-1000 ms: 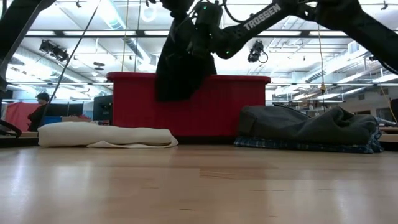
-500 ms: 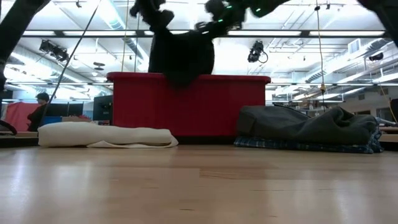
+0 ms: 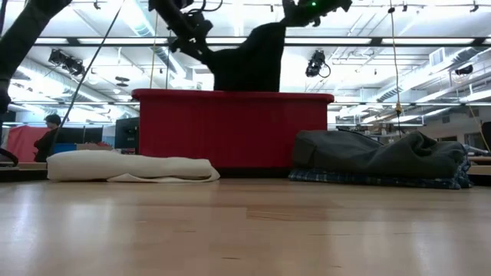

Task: Fold laundry
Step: Fold the black shirt

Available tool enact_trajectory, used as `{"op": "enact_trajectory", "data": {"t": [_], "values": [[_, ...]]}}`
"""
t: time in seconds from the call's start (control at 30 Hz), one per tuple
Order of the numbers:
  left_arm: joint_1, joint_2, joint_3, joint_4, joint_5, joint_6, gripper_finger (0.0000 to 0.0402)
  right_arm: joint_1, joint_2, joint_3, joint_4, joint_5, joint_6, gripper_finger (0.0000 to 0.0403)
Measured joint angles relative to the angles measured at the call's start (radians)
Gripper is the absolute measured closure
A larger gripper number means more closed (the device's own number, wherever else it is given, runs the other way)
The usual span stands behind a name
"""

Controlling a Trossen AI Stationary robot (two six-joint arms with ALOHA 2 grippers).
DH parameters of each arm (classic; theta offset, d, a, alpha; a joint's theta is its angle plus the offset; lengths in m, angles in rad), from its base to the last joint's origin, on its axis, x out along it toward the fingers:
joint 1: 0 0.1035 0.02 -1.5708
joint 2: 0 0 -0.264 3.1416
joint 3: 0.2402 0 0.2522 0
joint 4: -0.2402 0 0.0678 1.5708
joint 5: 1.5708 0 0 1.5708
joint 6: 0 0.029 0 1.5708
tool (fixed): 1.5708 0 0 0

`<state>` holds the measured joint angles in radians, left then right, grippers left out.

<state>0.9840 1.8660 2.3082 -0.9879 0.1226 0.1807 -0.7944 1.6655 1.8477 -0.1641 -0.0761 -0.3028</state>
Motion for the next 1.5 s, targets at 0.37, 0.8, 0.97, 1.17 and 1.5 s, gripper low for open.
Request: {"op": "enact_trajectory", "data": {"t": [0.37, 0.8, 0.97, 1.17, 1.5], "values": [[-0.094, -0.004, -0.029, 0.193, -0.006, -0.083, 0.0240, -0.024, -0.003, 0.149, -0.058, -0.050, -0.050, 0.0402], [-0.225, -0.153, -0.029, 0.428, -0.014, 0.042, 0.0392, -0.024, -0.003, 0.320, -0.347, -0.064, -0.064, 0.0403], [-0.323, -0.215, -0.028, 0.489, -0.021, 0.118, 0.0396, 0.005, -0.003, 0.397, -0.386, -0.079, -0.063, 0.0403], [-0.509, -0.263, -0.028, 0.568, -0.070, 0.272, 0.0396, 0.080, -0.015, 0.511, -0.462, -0.083, -0.065, 0.0403], [-0.841, -0.270, -0.028, 0.580, -0.329, 0.470, 0.0394, 0.255, -0.156, 0.487, -0.660, -0.083, -0.055, 0.0403]]}}
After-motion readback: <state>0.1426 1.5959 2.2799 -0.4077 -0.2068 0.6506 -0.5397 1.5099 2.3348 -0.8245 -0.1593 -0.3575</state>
